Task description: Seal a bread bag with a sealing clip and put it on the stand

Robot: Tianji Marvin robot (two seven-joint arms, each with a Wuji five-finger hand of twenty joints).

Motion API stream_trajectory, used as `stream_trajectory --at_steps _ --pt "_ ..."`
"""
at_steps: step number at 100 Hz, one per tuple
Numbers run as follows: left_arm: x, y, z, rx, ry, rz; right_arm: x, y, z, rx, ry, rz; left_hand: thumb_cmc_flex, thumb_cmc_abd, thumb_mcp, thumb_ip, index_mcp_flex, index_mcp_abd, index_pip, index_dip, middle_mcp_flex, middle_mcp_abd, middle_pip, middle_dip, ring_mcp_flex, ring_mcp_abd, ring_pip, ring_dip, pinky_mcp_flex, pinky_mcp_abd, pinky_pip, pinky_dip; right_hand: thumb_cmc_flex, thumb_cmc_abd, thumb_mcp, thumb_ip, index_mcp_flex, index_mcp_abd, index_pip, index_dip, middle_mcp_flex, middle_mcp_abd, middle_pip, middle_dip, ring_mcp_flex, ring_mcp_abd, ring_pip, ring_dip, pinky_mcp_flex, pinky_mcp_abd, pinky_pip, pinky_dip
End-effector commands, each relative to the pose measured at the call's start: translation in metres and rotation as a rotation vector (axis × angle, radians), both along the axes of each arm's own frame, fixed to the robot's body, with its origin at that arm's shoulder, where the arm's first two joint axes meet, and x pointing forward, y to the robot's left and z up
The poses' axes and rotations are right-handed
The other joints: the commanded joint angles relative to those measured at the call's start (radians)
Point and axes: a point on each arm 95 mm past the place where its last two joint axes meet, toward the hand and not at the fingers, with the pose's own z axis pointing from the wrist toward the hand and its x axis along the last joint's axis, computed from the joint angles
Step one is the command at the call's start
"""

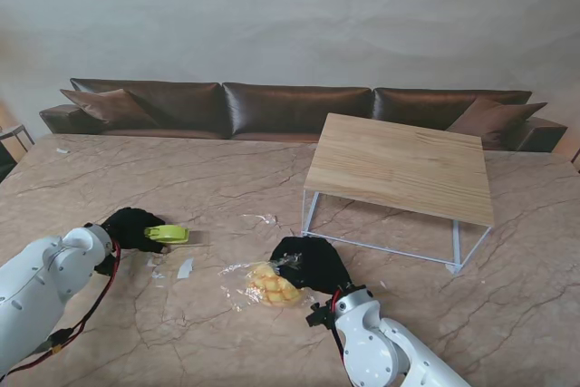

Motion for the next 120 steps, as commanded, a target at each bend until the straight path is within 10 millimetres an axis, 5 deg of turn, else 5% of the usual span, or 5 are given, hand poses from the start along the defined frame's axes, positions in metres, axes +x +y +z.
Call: stream_trajectory --at_steps 1,25,83,108,120 --pt "-0.05 0.002 -0.077 0.033 0.216 0.012 -0.002 0.003 -0.002 0.001 0.008 0.005 0.081 -0.078 0.066 -0.058 0.139 -0.045 0.362 0.093 0.046 0.035 -0.246 -0.184 0.113 0.085 -0.297 -0.323 0.077 -0.022 0.005 -0.029 0.022 0.02 0.028 -0.005 0.015 -0.033 0.005 -0.016 0.034 0.0 0.004 -0.015 0.028 -0.006 -0.008 -0.005 0.01 -0.01 0.033 -0.005" --pt "-0.049 0.002 -0.092 -0.024 0.246 0.031 -0.001 0.005 -0.003 0.002 0.011 0.008 0.261 -0.218 0.02 -0.137 0.081 -0.089 0.365 0.158 0.252 0.004 -0.28 0.094 0.294 0.075 -0.138 -0.288 0.235 0.016 0.176 -0.025 0.022 0.021 0.027 -0.005 0.015 -0.033 0.005 -0.018 0.034 0.0 0.005 -0.015 0.028 -0.006 -0.008 -0.005 0.009 -0.01 0.034 -0.005" --pt "-0.054 -0.003 -0.109 -0.049 0.271 -0.006 -0.002 0.005 -0.006 0.003 0.013 0.008 0.412 -0.036 0.069 -0.046 -0.138 -0.065 0.28 0.188 0.086 0.056 0.225 0.526 0.324 0.077 0.217 0.173 0.289 0.124 0.183 0.018 0.021 0.023 0.026 -0.005 0.015 -0.031 0.006 -0.021 0.034 -0.003 0.006 -0.016 0.027 -0.005 -0.008 -0.005 0.009 -0.012 0.036 -0.005" --pt "-0.056 -0.005 -0.109 -0.011 0.308 -0.034 -0.002 0.005 -0.006 0.002 0.008 0.008 0.549 0.082 -0.08 -0.035 -0.388 -0.07 0.073 -0.142 -0.202 0.025 -0.205 0.548 0.068 0.04 -0.05 0.278 0.172 0.061 0.006 -0.035 0.018 0.024 0.024 -0.006 0.014 -0.031 0.005 -0.024 0.036 -0.002 0.008 -0.015 0.029 -0.005 -0.006 -0.004 0.011 -0.011 0.037 -0.005" --pt "-0.057 -0.005 -0.109 0.003 0.328 -0.039 -0.002 0.004 -0.006 0.0 0.006 0.01 0.741 0.247 -0.178 -0.016 -0.293 -0.02 -0.016 -0.26 -0.239 0.077 -0.342 0.269 0.028 0.096 -0.424 0.022 0.164 0.012 -0.021 -0.057 0.018 0.024 0.024 -0.005 0.015 -0.029 0.006 -0.026 0.038 -0.001 0.011 -0.014 0.032 -0.003 -0.001 -0.003 0.013 -0.011 0.039 -0.005"
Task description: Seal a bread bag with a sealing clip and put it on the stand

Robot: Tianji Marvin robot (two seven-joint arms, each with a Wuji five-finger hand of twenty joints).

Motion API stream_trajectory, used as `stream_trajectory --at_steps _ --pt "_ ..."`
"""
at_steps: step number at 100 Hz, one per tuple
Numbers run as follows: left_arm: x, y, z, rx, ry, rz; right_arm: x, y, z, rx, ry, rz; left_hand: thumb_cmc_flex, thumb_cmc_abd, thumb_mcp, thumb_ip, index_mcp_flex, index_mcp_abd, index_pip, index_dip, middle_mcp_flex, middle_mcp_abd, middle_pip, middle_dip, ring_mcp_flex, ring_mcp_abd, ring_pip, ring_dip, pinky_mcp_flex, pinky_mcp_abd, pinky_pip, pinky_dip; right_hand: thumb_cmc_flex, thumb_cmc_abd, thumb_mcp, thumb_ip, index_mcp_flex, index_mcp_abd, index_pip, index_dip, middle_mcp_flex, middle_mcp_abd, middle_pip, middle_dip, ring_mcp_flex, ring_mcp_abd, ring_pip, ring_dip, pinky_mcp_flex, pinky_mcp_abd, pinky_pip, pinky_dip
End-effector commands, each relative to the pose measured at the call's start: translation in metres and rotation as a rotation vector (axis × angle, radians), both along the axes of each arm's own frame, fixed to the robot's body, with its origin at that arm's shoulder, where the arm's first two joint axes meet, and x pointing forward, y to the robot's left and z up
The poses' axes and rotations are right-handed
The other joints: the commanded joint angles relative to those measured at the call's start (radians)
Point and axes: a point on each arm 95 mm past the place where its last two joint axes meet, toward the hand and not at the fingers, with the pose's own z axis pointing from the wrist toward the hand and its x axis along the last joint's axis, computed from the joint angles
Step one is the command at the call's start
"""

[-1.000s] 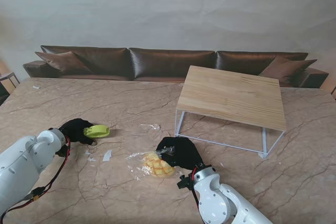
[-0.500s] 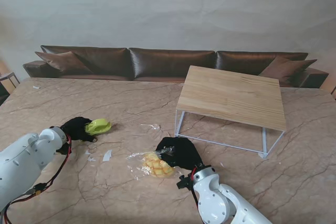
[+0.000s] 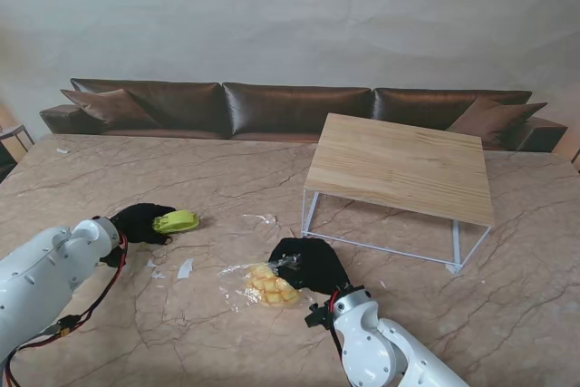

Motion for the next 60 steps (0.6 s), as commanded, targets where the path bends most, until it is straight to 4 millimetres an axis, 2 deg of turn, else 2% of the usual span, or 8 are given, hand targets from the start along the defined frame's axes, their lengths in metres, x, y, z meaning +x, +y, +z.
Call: stream_trajectory --at_steps 1,8,15,23,28,38,49,60 --pt "-0.0786 0.001 -0.1016 0.096 0.29 -0.019 -0.0031 0.0023 -0.0028 0.001 0.006 0.006 0.363 0.159 -0.037 0.075 0.093 -0.097 -0.023 -0.034 -0.004 0.054 -0.174 -0.281 0.115 -0.113 -0.83 0.178 -0.004 -0.036 -0.286 -0.14 0.017 0.022 0.024 -0.006 0.013 -0.029 0.005 -0.018 0.037 0.007 0.011 -0.014 0.032 -0.003 -0.001 -0.005 0.013 -0.011 0.039 -0.004" --pt "-0.0786 0.001 -0.1014 0.091 0.297 -0.018 -0.0031 0.0022 -0.0028 0.0 0.005 0.006 0.414 0.237 -0.007 0.069 0.21 -0.111 0.005 -0.04 0.034 0.05 -0.087 -0.507 0.133 -0.108 -0.802 0.045 0.012 -0.035 -0.279 -0.163 0.017 0.023 0.024 -0.005 0.015 -0.03 0.006 -0.019 0.038 0.007 0.014 -0.013 0.033 -0.002 0.003 -0.003 0.014 -0.012 0.04 -0.004" --pt "-0.0784 0.0008 -0.1012 0.096 0.296 -0.022 -0.003 0.0021 -0.0029 0.0 0.004 0.006 0.419 0.271 0.009 0.071 0.263 -0.129 0.05 -0.021 0.075 0.035 -0.044 -0.619 0.154 -0.104 -0.754 0.022 0.027 -0.018 -0.253 -0.158 0.017 0.022 0.023 -0.006 0.014 -0.029 0.006 -0.019 0.039 0.009 0.015 -0.012 0.035 -0.003 0.007 -0.001 0.016 -0.012 0.042 -0.004" --pt "-0.0785 0.0008 -0.1011 0.1 0.291 -0.023 -0.003 0.002 -0.0031 -0.001 0.004 0.007 0.405 0.319 -0.016 0.109 0.254 -0.145 0.099 0.064 0.067 0.034 -0.032 -0.609 0.191 -0.106 -0.664 -0.003 0.073 -0.002 -0.193 -0.138 0.018 0.022 0.023 -0.005 0.014 -0.028 0.006 -0.02 0.038 0.009 0.017 -0.011 0.036 -0.002 0.011 0.001 0.017 -0.012 0.045 -0.003" --pt "-0.0782 0.0007 -0.1014 0.094 0.289 -0.02 -0.0031 0.0019 -0.0031 -0.001 0.003 0.007 0.416 0.319 -0.058 0.102 0.234 -0.142 0.105 0.095 0.05 0.045 -0.05 -0.567 0.222 -0.108 -0.595 -0.03 0.107 0.005 -0.141 -0.12 0.019 0.021 0.024 -0.005 0.013 -0.028 0.005 -0.021 0.038 0.009 0.017 -0.011 0.035 -0.002 0.013 0.001 0.018 -0.012 0.046 -0.003" --pt "-0.0773 0.0007 -0.102 0.076 0.293 -0.017 -0.0032 0.0017 -0.0031 0.0 0.003 0.007 0.454 0.306 -0.211 0.107 0.217 -0.139 0.06 0.075 0.054 0.074 -0.129 -0.505 0.301 -0.12 -0.429 0.054 0.174 0.002 -0.017 -0.061 0.019 0.022 0.025 -0.005 0.015 -0.027 0.007 -0.021 0.038 0.01 0.018 -0.012 0.035 -0.002 0.015 0.002 0.018 -0.012 0.047 -0.002" --pt "-0.0772 0.0008 -0.1018 0.069 0.293 -0.021 -0.0034 0.0013 -0.0033 -0.003 0.0 0.011 0.415 0.24 -0.287 0.116 0.134 -0.119 -0.07 -0.138 0.129 0.108 -0.285 -0.451 0.405 -0.14 -0.264 0.115 0.274 -0.009 0.122 -0.001 0.02 0.02 0.025 -0.005 0.014 -0.028 0.007 -0.022 0.037 0.009 0.018 -0.012 0.035 -0.003 0.016 0.003 0.018 -0.012 0.048 -0.002" --pt "-0.0764 0.0008 -0.1011 0.06 0.276 -0.031 -0.0032 0.001 -0.0033 -0.003 -0.001 0.011 0.207 0.114 -0.133 0.082 0.09 -0.089 -0.131 -0.453 0.227 0.136 -0.308 -0.5 0.515 -0.186 -0.14 0.092 0.402 -0.033 0.224 -0.017 0.021 0.02 0.025 -0.005 0.014 -0.027 0.008 -0.021 0.036 0.01 0.018 -0.012 0.035 -0.002 0.017 0.003 0.018 -0.011 0.05 -0.002"
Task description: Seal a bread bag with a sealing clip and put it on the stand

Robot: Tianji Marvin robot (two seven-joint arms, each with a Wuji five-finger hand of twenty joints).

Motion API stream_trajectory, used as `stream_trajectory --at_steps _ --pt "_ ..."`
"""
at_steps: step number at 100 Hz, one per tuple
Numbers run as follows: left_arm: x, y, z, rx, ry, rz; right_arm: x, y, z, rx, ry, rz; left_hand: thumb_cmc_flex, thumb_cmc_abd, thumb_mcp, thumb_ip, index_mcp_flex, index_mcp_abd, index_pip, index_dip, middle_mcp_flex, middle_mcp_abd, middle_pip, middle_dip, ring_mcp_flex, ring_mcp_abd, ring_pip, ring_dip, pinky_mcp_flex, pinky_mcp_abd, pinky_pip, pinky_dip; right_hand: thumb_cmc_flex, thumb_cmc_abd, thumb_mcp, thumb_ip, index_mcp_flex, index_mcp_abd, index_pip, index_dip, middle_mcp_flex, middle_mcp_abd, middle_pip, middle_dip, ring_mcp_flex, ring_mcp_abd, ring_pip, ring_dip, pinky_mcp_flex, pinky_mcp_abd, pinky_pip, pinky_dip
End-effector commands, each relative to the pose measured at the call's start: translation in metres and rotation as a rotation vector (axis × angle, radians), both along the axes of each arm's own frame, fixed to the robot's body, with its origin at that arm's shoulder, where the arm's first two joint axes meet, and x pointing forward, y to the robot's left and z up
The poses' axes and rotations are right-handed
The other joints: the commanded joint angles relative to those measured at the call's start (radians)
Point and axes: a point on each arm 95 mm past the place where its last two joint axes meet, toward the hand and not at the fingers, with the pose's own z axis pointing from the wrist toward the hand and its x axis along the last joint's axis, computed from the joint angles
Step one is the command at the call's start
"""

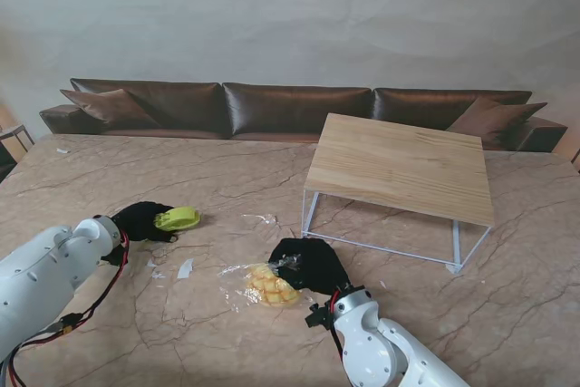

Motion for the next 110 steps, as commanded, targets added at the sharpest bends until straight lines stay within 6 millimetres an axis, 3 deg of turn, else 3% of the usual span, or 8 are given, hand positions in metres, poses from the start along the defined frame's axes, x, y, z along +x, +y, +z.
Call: stream_trajectory --at_steps 1,15,33,48,63,69,78,110 --pt "-0.0794 0.0028 -0.1012 0.089 0.285 -0.029 -0.003 0.0016 -0.003 0.0 0.007 0.005 0.129 0.024 0.137 -0.009 -0.004 -0.086 -0.037 -0.169 0.098 0.134 -0.365 -0.239 0.421 -0.199 -0.048 0.115 0.146 -0.047 0.249 0.033 0.021 0.017 0.025 -0.005 0.013 -0.027 0.007 -0.011 0.036 0.011 0.018 -0.012 0.034 -0.002 0.01 0.003 0.009 -0.011 0.049 -0.001" --pt "-0.078 0.0028 -0.1006 0.092 0.276 -0.033 -0.0026 0.0019 -0.0027 0.0 0.005 0.006 -0.079 -0.101 0.294 -0.045 0.09 -0.028 0.032 -0.217 0.192 0.178 -0.169 -0.288 0.436 -0.204 0.193 0.017 0.237 -0.031 0.346 0.048 0.022 0.017 0.025 -0.005 0.013 -0.029 0.007 -0.011 0.036 0.009 0.018 -0.012 0.034 -0.002 0.01 0.003 0.009 -0.011 0.049 -0.001" --pt "-0.0782 0.0028 -0.1006 0.114 0.279 -0.036 -0.0022 0.0014 -0.0022 -0.001 0.002 0.007 -0.132 -0.101 0.24 -0.058 0.117 -0.007 0.099 -0.206 0.224 0.177 0.114 -0.249 0.435 -0.174 0.257 0.014 0.238 -0.006 0.376 0.067 0.023 0.018 0.025 -0.005 0.013 -0.031 0.008 -0.01 0.035 0.009 0.017 -0.012 0.032 -0.003 0.009 0.003 0.008 -0.011 0.048 -0.001" --pt "-0.0773 0.0033 -0.1005 0.125 0.277 -0.031 -0.0019 0.0016 -0.002 -0.001 -0.001 0.008 -0.181 -0.123 0.206 -0.077 0.113 -0.007 0.174 -0.173 0.293 0.009 0.343 -0.159 0.437 -0.165 0.321 0.033 0.234 0.005 0.436 0.087 0.023 0.019 0.024 -0.005 0.013 -0.034 0.008 -0.01 0.033 0.003 0.017 -0.012 0.029 -0.003 0.007 0.002 0.007 -0.011 0.047 -0.002" --pt "-0.0759 0.0041 -0.0989 0.158 0.252 -0.028 -0.0019 0.002 -0.0024 0.002 -0.003 0.007 -0.291 -0.227 0.31 -0.137 0.13 -0.095 0.244 0.067 0.328 -0.147 0.487 0.021 0.438 -0.199 0.382 0.035 0.22 -0.015 0.495 0.084 0.023 0.019 0.024 -0.005 0.013 -0.037 0.008 -0.01 0.034 0.004 0.016 -0.012 0.029 -0.003 0.007 0.002 0.006 -0.011 0.046 -0.002" --pt "-0.0747 0.0046 -0.0985 0.162 0.24 -0.03 -0.002 0.0021 -0.0026 0.003 -0.003 0.008 -0.316 -0.236 0.368 -0.126 0.161 -0.146 0.309 0.263 0.34 -0.193 0.532 0.025 0.438 -0.197 0.412 0.027 0.232 -0.006 0.513 0.077 0.022 0.019 0.024 -0.005 0.012 -0.039 0.008 -0.01 0.033 0.004 0.016 -0.012 0.029 -0.003 0.007 0.002 0.005 -0.011 0.046 -0.002" --pt "-0.074 0.0047 -0.099 0.165 0.238 -0.032 -0.0023 0.0022 -0.0029 0.006 -0.004 0.011 -0.338 -0.205 0.439 -0.027 0.245 -0.192 0.408 0.542 0.375 -0.184 0.561 0.031 0.438 -0.168 0.433 0.022 0.22 0.01 0.517 0.088 0.021 0.02 0.023 -0.005 0.012 -0.04 0.008 -0.01 0.034 0.003 0.016 -0.012 0.029 -0.004 0.006 0.002 0.005 -0.011 0.045 -0.002" --pt "-0.0738 0.0029 -0.1062 0.119 0.246 -0.018 -0.0032 0.0019 -0.0029 0.004 -0.004 0.011 -0.225 -0.232 0.446 0.025 0.365 -0.192 0.512 0.684 0.413 -0.161 0.717 0.004 0.44 -0.15 0.553 -0.01 0.343 0.071 0.569 0.052 0.02 0.02 0.023 -0.005 0.013 -0.039 0.008 -0.013 0.035 0.001 0.016 -0.012 0.029 -0.003 0.007 0.003 0.005 -0.011 0.045 -0.001"
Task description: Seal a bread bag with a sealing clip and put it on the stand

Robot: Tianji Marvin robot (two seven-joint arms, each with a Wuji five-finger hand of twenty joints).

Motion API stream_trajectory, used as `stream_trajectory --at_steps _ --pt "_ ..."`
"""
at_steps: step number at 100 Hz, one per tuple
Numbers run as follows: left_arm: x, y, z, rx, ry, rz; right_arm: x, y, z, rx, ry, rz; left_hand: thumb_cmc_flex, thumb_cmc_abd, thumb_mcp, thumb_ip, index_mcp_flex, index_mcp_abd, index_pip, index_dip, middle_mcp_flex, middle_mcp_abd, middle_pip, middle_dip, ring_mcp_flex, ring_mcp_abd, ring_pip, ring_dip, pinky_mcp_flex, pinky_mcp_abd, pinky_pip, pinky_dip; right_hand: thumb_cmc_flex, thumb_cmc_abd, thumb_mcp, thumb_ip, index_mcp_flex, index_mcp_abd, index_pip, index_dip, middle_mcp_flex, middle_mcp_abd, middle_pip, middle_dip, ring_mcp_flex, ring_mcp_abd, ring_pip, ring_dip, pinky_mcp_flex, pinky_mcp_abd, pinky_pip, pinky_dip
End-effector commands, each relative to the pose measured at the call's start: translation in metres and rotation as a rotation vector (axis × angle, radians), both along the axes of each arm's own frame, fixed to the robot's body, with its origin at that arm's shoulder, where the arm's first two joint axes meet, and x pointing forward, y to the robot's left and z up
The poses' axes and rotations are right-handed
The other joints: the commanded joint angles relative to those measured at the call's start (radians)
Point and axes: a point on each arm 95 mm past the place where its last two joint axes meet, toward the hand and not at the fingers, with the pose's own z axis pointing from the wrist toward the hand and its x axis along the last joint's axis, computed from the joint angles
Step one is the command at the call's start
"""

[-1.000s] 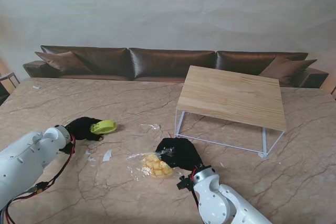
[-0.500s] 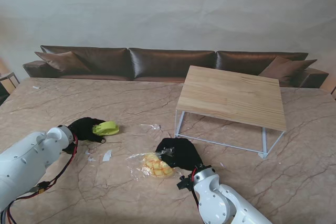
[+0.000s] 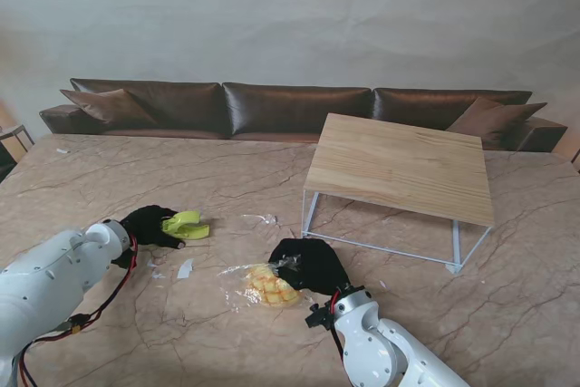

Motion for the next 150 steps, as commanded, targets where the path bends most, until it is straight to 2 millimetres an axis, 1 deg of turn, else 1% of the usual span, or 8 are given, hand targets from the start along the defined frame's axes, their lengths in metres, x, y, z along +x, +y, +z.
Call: stream_trajectory --at_steps 1,14,27,36,47,78,118,150 --pt "-0.076 0.015 -0.09 0.112 0.263 -0.005 -0.003 0.002 -0.002 0.0 0.006 0.004 0.194 -0.03 0.035 0.077 0.237 -0.062 0.267 0.224 0.073 -0.045 0.231 0.069 0.14 -0.077 0.116 0.132 0.053 0.039 0.096 -0.018 0.019 0.015 0.022 -0.005 0.013 -0.039 0.008 -0.006 0.035 0.003 0.015 -0.012 0.029 -0.003 0.001 0.003 0.005 -0.011 0.045 -0.001" --pt "-0.076 0.015 -0.087 0.081 0.22 0.004 -0.004 0.002 -0.002 -0.003 0.008 0.003 0.215 -0.044 0.058 0.088 0.262 -0.051 0.289 0.23 0.074 -0.026 0.279 0.045 0.14 -0.081 0.146 0.118 0.112 0.065 0.102 -0.048 0.021 0.014 0.022 -0.005 0.012 -0.04 0.008 -0.007 0.035 0.004 0.015 -0.013 0.029 -0.003 0.001 0.003 0.005 -0.011 0.045 -0.001" --pt "-0.077 0.014 -0.076 0.054 0.151 0.012 -0.004 0.002 -0.002 -0.006 0.008 0.001 0.231 -0.045 0.083 0.1 0.282 -0.04 0.307 0.232 0.074 -0.013 0.302 0.035 0.14 -0.08 0.157 0.113 0.134 0.083 0.1 -0.057 0.023 0.013 0.022 -0.004 0.013 -0.04 0.008 -0.007 0.034 0.006 0.015 -0.013 0.029 -0.003 0.001 0.003 0.005 -0.011 0.044 -0.001" --pt "-0.079 0.015 -0.064 0.05 0.095 0.016 -0.004 0.002 -0.002 -0.009 0.007 -0.004 0.228 -0.039 0.118 0.114 0.294 -0.042 0.318 0.234 0.073 -0.017 0.316 0.026 0.14 -0.092 0.165 0.107 0.135 0.069 0.109 -0.055 0.023 0.012 0.021 -0.004 0.014 -0.044 0.01 -0.006 0.034 0.005 0.015 -0.013 0.03 -0.007 0.0 0.003 0.005 -0.011 0.044 -0.001" --pt "-0.08 0.014 -0.049 0.042 0.04 0.022 -0.004 0.003 -0.002 -0.007 0.006 -0.008 0.236 -0.036 0.133 0.128 0.302 -0.032 0.326 0.236 0.073 -0.011 0.326 0.022 0.14 -0.089 0.17 0.104 0.134 0.075 0.113 -0.051 0.025 0.012 0.02 -0.004 0.012 -0.046 0.009 -0.006 0.036 0.005 0.015 -0.012 0.032 -0.007 0.0 0.002 0.006 -0.015 0.044 -0.001" --pt "-0.08 0.004 -0.003 0.051 -0.1 0.004 -0.004 0.002 -0.003 0.002 0.007 -0.036 0.247 -0.033 0.15 0.145 0.308 -0.023 0.329 0.239 0.073 -0.003 0.334 0.017 0.14 -0.096 0.174 0.1 0.134 0.072 0.115 -0.045 0.029 0.009 0.018 -0.003 0.013 -0.048 0.01 -0.006 0.037 0.007 0.016 -0.011 0.033 -0.006 0.001 0.003 0.007 -0.016 0.044 -0.002" --pt "-0.083 -0.028 0.064 0.073 -0.316 -0.081 -0.003 0.002 -0.001 0.012 0.004 -0.055 0.248 -0.037 0.184 0.166 0.318 -0.022 0.335 0.244 0.072 0.0 0.343 0.013 0.14 -0.102 0.178 0.095 0.135 0.063 0.117 -0.036 0.032 0.008 0.018 -0.002 0.013 -0.042 0.011 -0.007 0.038 0.011 0.018 -0.009 0.037 -0.005 0.005 0.004 0.013 -0.017 0.044 -0.003" --pt "-0.086 -0.067 0.121 0.114 -0.503 -0.194 -0.003 -0.001 -0.002 0.029 0.017 -0.077 0.241 -0.044 0.195 0.167 0.32 -0.03 0.335 0.249 0.072 0.0 0.345 0.013 0.14 -0.102 0.179 0.093 0.135 0.063 0.116 -0.035 0.035 0.007 0.018 -0.001 0.018 -0.028 0.011 -0.01 0.04 0.016 0.019 -0.008 0.04 -0.005 0.006 0.004 0.014 -0.017 0.044 -0.003"
